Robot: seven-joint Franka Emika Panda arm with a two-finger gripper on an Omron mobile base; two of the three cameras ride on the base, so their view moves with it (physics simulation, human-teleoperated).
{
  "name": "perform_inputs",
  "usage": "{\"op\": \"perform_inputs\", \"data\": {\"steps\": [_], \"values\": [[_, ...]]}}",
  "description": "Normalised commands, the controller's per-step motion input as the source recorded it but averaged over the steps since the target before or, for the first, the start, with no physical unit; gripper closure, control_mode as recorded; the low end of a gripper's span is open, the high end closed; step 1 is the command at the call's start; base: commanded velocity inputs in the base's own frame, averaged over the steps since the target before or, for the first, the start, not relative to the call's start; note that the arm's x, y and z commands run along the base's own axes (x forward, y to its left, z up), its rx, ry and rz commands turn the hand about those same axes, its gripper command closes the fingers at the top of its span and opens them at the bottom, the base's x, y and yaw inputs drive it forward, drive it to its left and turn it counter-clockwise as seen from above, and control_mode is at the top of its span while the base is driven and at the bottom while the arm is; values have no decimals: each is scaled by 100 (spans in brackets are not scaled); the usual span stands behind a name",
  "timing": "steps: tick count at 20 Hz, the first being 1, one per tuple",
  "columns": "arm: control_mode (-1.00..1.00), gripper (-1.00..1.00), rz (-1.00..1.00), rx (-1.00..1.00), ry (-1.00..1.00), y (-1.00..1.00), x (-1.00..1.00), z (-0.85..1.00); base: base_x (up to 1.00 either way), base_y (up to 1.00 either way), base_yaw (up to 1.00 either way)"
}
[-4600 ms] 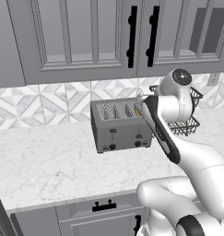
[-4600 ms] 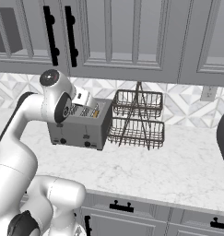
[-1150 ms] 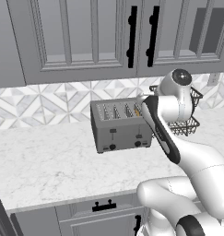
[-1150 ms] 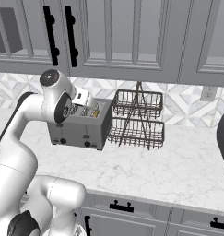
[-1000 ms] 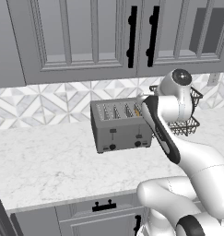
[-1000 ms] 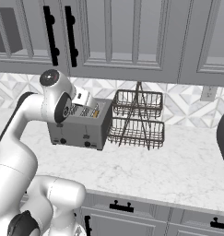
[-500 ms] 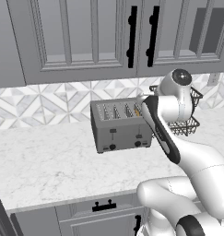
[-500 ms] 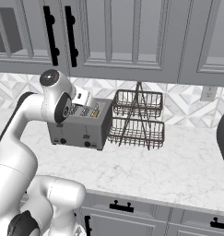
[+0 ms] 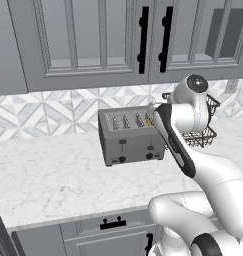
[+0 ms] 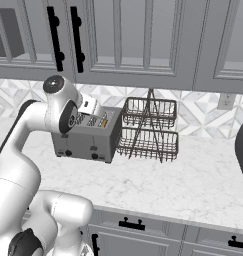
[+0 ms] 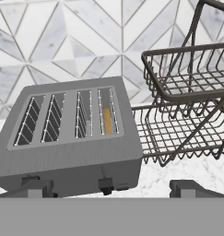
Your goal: Start the toaster. Once the lever pops up, take the bread to the plate on the dining counter.
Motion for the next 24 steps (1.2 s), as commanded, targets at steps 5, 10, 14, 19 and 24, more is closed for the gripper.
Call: {"op": "perform_inputs", "data": {"steps": [5, 10, 14, 19, 24], "values": [[-100, -100, 0, 0, 0, 0, 0, 0, 0, 0, 0], [-100, -100, 0, 0, 0, 0, 0, 0, 0, 0, 0], [-100, -100, 0, 0, 0, 0, 0, 0, 0, 0, 0], [-100, -100, 0, 0, 0, 0, 0, 0, 0, 0, 0], [-100, -100, 0, 0, 0, 0, 0, 0, 0, 0, 0]]}}
